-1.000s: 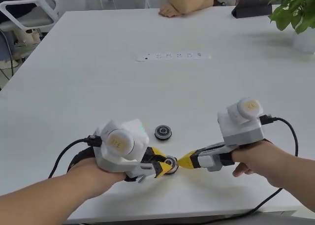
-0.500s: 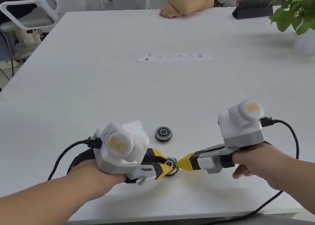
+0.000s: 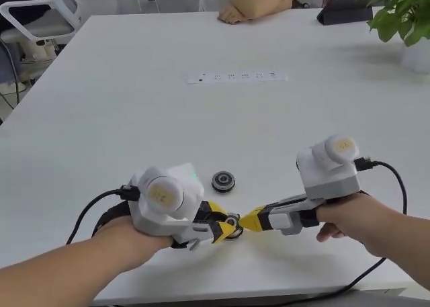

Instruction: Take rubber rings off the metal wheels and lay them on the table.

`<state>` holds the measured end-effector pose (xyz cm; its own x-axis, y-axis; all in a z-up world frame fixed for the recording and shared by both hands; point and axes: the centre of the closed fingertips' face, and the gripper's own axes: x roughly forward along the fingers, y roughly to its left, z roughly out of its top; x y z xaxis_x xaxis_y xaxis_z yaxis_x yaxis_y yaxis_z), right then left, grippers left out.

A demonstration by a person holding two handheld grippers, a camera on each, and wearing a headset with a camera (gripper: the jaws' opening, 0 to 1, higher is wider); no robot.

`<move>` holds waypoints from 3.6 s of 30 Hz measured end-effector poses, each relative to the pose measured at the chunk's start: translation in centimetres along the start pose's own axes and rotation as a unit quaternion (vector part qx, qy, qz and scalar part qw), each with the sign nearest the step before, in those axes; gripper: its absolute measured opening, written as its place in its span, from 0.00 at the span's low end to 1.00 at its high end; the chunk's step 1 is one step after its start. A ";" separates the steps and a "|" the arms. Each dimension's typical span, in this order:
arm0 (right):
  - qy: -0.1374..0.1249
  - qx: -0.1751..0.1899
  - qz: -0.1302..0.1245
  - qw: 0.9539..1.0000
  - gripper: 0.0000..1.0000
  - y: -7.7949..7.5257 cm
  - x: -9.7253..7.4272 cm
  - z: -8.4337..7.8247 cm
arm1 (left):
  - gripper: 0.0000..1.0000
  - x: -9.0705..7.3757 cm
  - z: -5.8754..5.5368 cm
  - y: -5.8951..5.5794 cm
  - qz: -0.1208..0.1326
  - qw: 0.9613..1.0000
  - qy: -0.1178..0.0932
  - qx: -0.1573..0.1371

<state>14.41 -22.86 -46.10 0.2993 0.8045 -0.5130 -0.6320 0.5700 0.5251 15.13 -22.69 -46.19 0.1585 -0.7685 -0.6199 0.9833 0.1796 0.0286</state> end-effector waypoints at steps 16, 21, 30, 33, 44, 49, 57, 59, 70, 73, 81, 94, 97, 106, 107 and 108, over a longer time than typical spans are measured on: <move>-0.011 -0.003 0.044 0.999 0.00 1.7 0.2 0.6 | 0.07 0.1 0.1 -0.1 -0.002 1.000 -0.002 0.001; -0.011 0.002 0.033 0.999 0.00 1.2 0.1 0.4 | 0.07 0.1 0.1 -0.1 -0.001 1.000 -0.002 0.000; -0.007 0.000 0.018 1.000 0.00 0.6 0.0 0.2 | 0.07 0.1 0.1 -0.1 -0.006 1.000 -0.012 0.002; -0.008 -0.002 0.017 1.000 0.00 0.6 0.0 0.2 | 0.07 0.1 0.1 -0.1 -0.008 1.000 -0.013 0.001; -0.012 0.000 0.018 1.000 0.00 0.5 -0.2 0.5 | 0.10 0.0 0.2 -0.1 -0.012 1.000 -0.002 0.001; -0.013 0.000 0.018 1.000 0.00 0.4 -0.3 0.5 | 0.10 -0.3 0.6 0.0 -0.015 1.000 -0.002 0.000; -0.015 0.001 0.018 1.000 0.00 0.4 -0.5 0.6 | 0.13 -1.0 0.7 -0.4 -0.023 1.000 0.003 0.007; -0.017 0.002 0.018 1.000 0.00 0.4 -0.5 0.6 | 0.15 -1.2 0.8 -0.3 -0.022 1.000 0.001 0.001; -0.019 0.002 0.024 1.000 0.00 1.0 -0.7 0.8 | 0.26 -3.0 1.4 -0.6 -0.023 1.000 -0.009 -0.010; -0.019 0.000 0.026 1.000 0.00 1.1 -0.7 0.8 | 0.28 -3.7 1.6 -0.5 -0.022 1.000 -0.014 -0.012; -0.022 -0.001 0.030 0.999 0.00 1.5 -0.8 1.1 | 0.35 -5.7 1.5 -0.2 -0.015 0.999 -0.021 -0.024; -0.023 -0.008 0.036 0.999 0.00 2.2 -1.0 1.4 | 0.46 -8.8 2.2 0.3 0.006 0.998 -0.040 -0.042; -0.022 -0.011 0.037 0.999 0.00 2.4 -1.0 1.5 | 0.48 -9.4 2.2 0.4 0.011 0.998 -0.042 -0.041; -0.021 -0.021 0.041 0.999 0.00 2.9 -0.8 1.9 | 0.55 -10.9 2.2 0.7 0.025 0.997 -0.054 -0.052; -0.021 -0.023 0.041 0.999 0.00 3.0 -0.8 2.0 | 0.56 -11.0 2.2 0.7 0.026 0.997 -0.054 -0.052; -0.021 -0.025 0.041 0.999 0.00 3.1 -0.8 2.1 | 0.57 -11.2 2.0 0.8 0.028 0.997 -0.053 -0.053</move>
<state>13.73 -21.35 -42.65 0.2734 0.8552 -0.4404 -0.6898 0.4934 0.5299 14.29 -15.20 -37.67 0.2264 -0.8151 -0.5332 0.9589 0.2828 -0.0252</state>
